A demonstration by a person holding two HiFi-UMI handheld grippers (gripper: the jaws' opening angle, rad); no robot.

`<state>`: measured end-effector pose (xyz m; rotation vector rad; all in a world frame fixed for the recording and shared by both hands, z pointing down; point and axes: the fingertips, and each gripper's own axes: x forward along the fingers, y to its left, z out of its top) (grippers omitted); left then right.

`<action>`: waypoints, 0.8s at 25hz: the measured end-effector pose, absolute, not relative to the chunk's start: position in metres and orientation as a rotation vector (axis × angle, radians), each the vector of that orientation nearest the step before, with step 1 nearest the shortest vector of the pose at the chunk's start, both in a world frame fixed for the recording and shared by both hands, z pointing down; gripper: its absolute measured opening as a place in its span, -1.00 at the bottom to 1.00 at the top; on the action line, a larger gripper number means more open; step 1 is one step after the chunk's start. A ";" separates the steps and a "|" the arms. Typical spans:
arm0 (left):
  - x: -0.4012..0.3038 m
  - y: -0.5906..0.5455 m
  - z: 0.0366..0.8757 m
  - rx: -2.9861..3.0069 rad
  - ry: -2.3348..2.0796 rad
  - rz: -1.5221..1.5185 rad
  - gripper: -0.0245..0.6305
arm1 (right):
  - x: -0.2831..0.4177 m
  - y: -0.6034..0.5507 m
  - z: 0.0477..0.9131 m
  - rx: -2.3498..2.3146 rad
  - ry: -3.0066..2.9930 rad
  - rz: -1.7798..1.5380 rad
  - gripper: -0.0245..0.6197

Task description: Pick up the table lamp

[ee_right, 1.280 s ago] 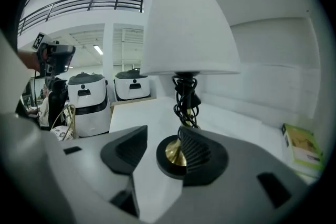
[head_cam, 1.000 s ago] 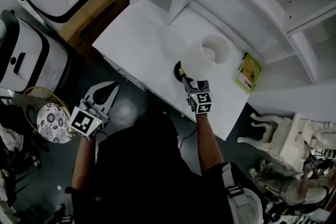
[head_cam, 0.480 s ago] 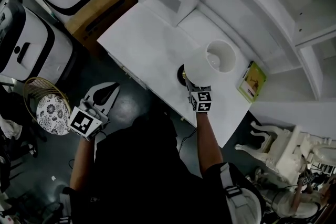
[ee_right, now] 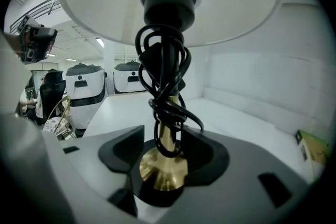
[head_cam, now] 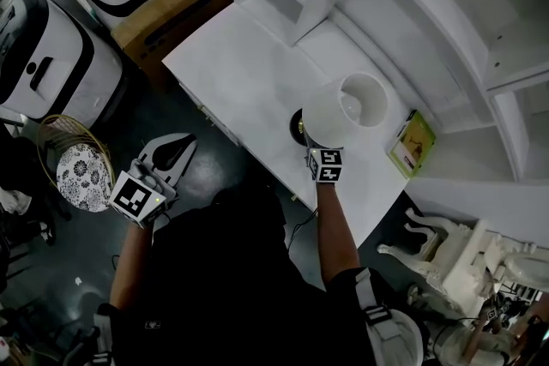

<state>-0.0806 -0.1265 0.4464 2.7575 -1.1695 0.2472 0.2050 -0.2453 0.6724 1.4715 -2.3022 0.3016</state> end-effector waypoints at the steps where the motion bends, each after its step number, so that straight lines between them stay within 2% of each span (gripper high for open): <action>1: -0.080 -0.127 0.447 2.754 -1.172 0.247 -0.88 | 0.206 -0.247 0.673 1.480 -2.299 0.303 -0.23; 4: -0.077 -0.128 0.448 2.746 -1.175 0.253 -0.88 | 0.210 -0.251 0.676 1.498 -2.282 0.288 -0.36; 11: -0.077 -0.134 0.450 2.732 -1.190 0.257 -0.88 | 0.208 -0.255 0.678 1.594 -2.190 0.221 -0.49; 20: -0.073 -0.137 0.454 2.731 -1.160 0.275 -0.88 | 0.210 -0.268 0.679 1.848 -2.074 0.272 -0.47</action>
